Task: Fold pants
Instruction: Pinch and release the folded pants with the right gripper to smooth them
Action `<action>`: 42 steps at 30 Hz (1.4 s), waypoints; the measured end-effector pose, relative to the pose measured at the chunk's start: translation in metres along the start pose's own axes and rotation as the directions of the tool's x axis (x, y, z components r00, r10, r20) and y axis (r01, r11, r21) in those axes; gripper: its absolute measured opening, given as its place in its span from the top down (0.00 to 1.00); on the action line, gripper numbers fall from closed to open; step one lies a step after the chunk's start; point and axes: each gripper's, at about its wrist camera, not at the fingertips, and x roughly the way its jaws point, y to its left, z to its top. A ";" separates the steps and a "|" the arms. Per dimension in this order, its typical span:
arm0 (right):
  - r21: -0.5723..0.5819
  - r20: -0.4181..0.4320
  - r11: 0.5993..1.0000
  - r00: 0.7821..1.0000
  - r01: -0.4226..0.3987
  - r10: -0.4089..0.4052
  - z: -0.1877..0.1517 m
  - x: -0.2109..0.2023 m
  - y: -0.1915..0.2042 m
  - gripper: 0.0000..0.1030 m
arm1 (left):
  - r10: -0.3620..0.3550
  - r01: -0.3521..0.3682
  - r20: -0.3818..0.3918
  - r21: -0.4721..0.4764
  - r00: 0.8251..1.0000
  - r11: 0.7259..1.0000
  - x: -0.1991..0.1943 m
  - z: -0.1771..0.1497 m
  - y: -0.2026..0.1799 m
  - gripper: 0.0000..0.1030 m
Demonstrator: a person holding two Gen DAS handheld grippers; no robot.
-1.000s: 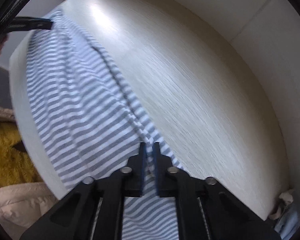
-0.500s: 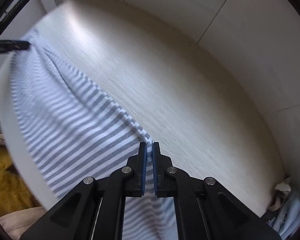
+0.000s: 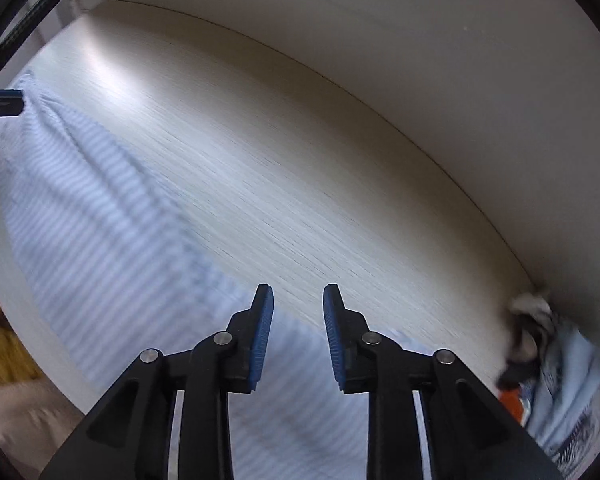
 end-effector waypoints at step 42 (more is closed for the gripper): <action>0.143 0.095 0.971 0.979 -0.190 0.178 -0.115 0.015 -0.128 0.77 | 0.169 -0.167 -0.011 -0.226 0.986 0.960 0.025 -0.030 -0.071 0.71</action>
